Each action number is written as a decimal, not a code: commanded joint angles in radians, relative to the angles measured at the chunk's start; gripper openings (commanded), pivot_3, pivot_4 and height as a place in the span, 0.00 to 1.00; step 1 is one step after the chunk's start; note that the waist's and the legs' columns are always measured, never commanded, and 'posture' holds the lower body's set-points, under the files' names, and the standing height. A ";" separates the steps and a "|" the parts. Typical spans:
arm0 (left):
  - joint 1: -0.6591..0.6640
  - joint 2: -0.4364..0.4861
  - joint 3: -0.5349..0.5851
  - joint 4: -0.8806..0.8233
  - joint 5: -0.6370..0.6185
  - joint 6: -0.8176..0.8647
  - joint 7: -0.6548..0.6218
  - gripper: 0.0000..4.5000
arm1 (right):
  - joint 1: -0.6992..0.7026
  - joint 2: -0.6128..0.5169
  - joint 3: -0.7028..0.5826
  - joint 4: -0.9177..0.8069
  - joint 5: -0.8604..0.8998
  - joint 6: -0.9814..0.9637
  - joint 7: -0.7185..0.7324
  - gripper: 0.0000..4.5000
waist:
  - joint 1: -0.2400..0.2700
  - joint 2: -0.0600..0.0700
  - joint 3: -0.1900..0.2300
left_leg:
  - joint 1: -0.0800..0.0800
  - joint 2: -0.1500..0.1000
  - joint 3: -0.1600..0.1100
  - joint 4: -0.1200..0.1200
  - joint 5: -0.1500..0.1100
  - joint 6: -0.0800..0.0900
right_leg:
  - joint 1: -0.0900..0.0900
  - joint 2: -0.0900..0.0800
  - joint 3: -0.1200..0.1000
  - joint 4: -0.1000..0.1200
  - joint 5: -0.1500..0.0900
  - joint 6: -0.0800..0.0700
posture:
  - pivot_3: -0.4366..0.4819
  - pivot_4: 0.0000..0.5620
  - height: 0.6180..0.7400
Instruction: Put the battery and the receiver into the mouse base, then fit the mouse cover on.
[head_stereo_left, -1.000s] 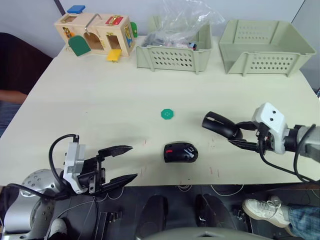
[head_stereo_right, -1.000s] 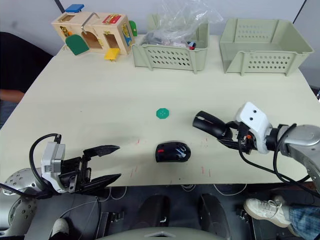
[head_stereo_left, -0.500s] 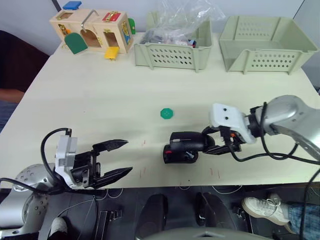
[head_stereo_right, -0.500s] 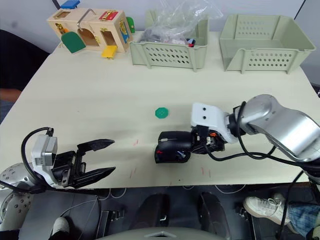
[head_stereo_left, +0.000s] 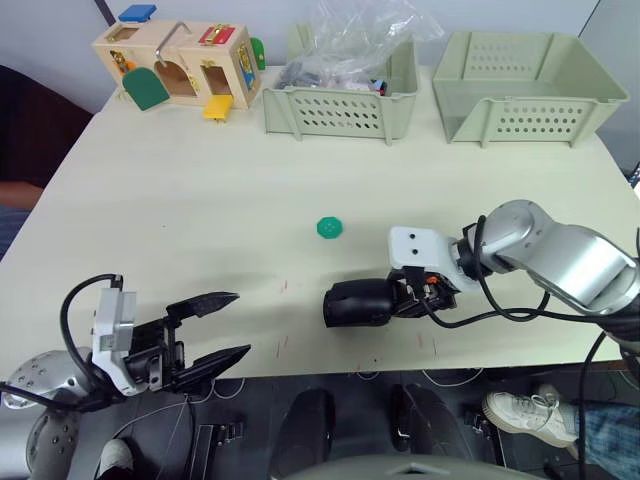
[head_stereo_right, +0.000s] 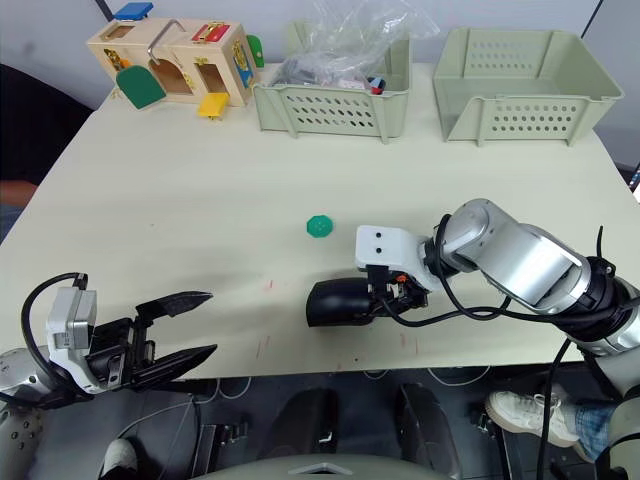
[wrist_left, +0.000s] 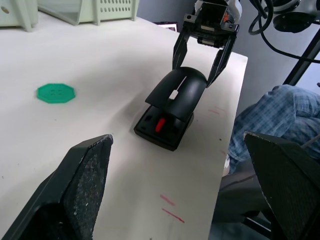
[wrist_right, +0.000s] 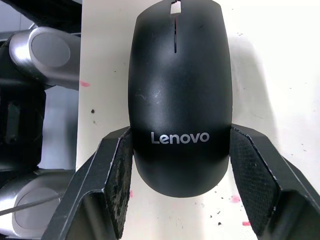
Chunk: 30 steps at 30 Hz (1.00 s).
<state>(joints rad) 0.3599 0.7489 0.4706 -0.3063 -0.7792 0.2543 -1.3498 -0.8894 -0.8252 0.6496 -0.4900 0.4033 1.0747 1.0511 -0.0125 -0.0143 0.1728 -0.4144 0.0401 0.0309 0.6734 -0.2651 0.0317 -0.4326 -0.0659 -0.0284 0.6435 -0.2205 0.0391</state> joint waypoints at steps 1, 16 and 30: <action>0.008 0.003 0.034 -0.026 -0.006 -0.018 -0.005 1.00 | 0.001 0.022 0.004 0.000 -0.020 0.004 -0.005 0.55 | 0.000 0.000 0.000 | 0.000 0.000 0.000 0.000 0.000 0.000 | 0.000 0.000 0.000 0.000 0.000 0.000 | 0.48 0.27 1.00; 0.007 0.002 0.023 -0.018 0.007 -0.023 -0.004 1.00 | 0.002 0.075 0.038 0.062 -0.082 0.002 0.002 0.55 | 0.000 0.000 0.000 | 0.000 0.000 0.000 0.001 0.000 0.000 | 0.000 0.000 0.000 0.001 0.000 0.000 | 0.48 0.27 1.00; 0.022 -0.005 0.015 -0.021 0.019 -0.035 -0.002 1.00 | -0.012 0.109 0.061 0.062 -0.101 0.037 0.004 0.55 | 0.000 0.000 0.000 | 0.000 0.000 0.000 0.002 0.000 0.000 | 0.000 0.000 0.000 0.002 0.001 0.000 | 0.48 0.27 1.00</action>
<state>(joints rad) 0.3740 0.7463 0.4705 -0.3063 -0.7574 0.2353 -1.3491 -0.8818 -0.7192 0.7084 -0.4128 0.3087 1.0978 1.0573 -0.0127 -0.0143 0.1727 -0.4144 0.0401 0.0312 0.6754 -0.2650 0.0317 -0.4323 -0.0659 -0.0282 0.6453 -0.2200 0.0393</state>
